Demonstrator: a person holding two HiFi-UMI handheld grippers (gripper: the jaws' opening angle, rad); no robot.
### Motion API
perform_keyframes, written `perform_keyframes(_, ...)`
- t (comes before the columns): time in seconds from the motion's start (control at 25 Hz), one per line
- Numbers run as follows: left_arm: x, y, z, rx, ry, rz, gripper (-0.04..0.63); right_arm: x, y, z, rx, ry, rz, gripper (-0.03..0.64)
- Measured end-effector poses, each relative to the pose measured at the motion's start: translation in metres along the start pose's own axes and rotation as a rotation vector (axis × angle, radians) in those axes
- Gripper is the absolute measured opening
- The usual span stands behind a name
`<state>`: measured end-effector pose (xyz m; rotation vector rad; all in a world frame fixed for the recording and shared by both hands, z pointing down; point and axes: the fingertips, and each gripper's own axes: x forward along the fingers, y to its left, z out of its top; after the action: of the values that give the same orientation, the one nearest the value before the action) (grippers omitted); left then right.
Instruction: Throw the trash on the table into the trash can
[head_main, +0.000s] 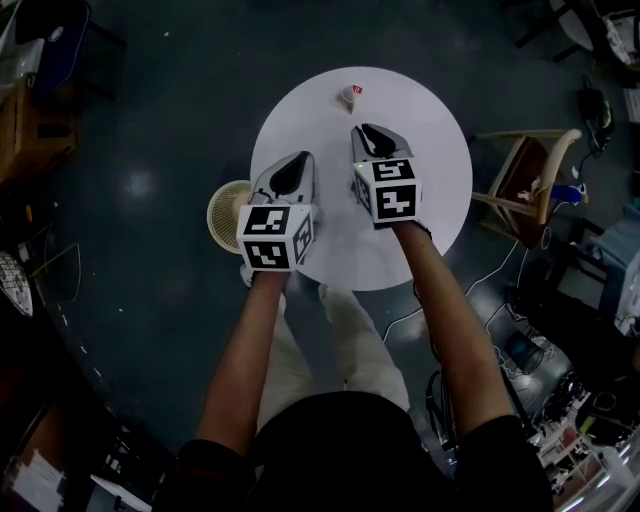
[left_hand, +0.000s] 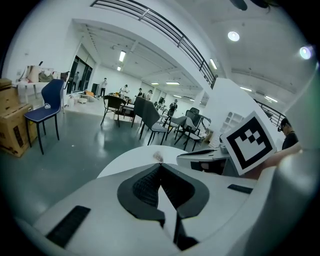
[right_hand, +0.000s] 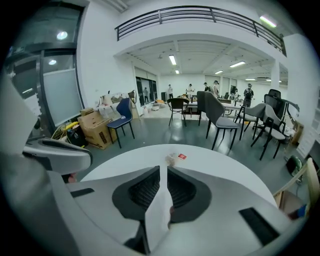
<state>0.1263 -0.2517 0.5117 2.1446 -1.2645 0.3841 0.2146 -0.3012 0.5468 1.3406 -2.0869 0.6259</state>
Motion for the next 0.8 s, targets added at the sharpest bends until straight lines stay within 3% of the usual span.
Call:
perform_keyframes(0.36, 0.045, 0.001, -0.003, 0.023, -0.003, 0.029, 0.008, 0.043, -0.025, 0.009, -0.014, -0.007, 0.027, 0.114)
perform_keyframes(0.8, 0.07, 0.016, -0.007, 0.037, 0.0, 0.046, 0.008, 0.071, -0.029, 0.01, -0.041, -0.019, 0.027, 0.117)
